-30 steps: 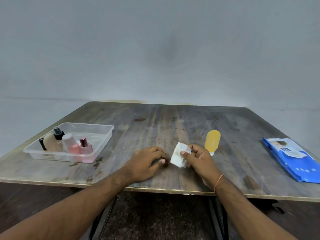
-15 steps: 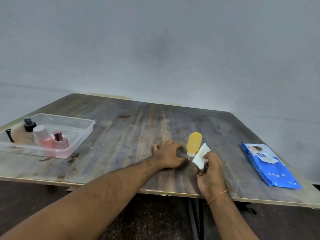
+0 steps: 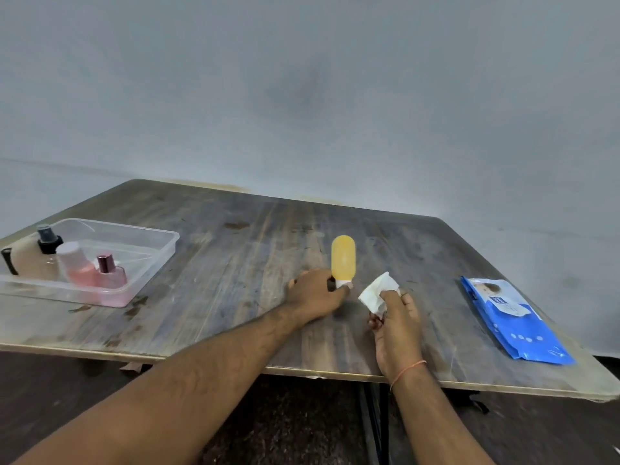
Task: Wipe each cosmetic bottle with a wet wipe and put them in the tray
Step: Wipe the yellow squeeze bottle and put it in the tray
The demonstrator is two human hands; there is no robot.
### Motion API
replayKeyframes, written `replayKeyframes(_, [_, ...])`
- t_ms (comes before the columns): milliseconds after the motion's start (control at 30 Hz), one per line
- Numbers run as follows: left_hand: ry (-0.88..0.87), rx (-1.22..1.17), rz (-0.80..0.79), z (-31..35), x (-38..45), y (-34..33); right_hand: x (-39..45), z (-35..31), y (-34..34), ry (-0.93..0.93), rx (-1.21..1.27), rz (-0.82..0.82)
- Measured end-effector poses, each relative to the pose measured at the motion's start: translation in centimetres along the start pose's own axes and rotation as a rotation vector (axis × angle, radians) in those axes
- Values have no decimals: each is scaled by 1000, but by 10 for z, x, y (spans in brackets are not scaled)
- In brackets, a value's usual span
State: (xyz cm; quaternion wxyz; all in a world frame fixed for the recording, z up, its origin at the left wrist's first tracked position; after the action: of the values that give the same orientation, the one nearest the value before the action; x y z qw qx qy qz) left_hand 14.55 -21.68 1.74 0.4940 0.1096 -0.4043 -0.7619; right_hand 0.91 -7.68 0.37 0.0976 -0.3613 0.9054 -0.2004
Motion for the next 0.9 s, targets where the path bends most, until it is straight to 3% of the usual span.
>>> replayKeyframes(133, [-41, 106, 128, -49, -26, 58, 5, 5, -5, 72, -166, -10])
replayKeyframes(300, [-137, 17, 75, -105, -62, 108, 12, 9, -21, 113, -244, -34])
replayKeyframes(633, [-228, 279, 127, -95, -82, 109, 17, 29, -102, 238, -461, -366])
replayKeyframes(900, [-262, 329, 128, -100, -74, 106, 13, 5, -113, 637, -714, -235])
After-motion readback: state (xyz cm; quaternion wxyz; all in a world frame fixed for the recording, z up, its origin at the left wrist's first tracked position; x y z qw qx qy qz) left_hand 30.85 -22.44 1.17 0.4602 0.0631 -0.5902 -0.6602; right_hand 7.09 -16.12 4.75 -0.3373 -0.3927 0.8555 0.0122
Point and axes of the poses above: each hand's wrist, its own x-axis towards the middle knuckle, its own y-axis out of the back of the hand, z = x × y, the point moved 9 cm from there along x, towards the middle knuckle, and after that the axes turned 2 degrees about -y, right-handed, at the moved point
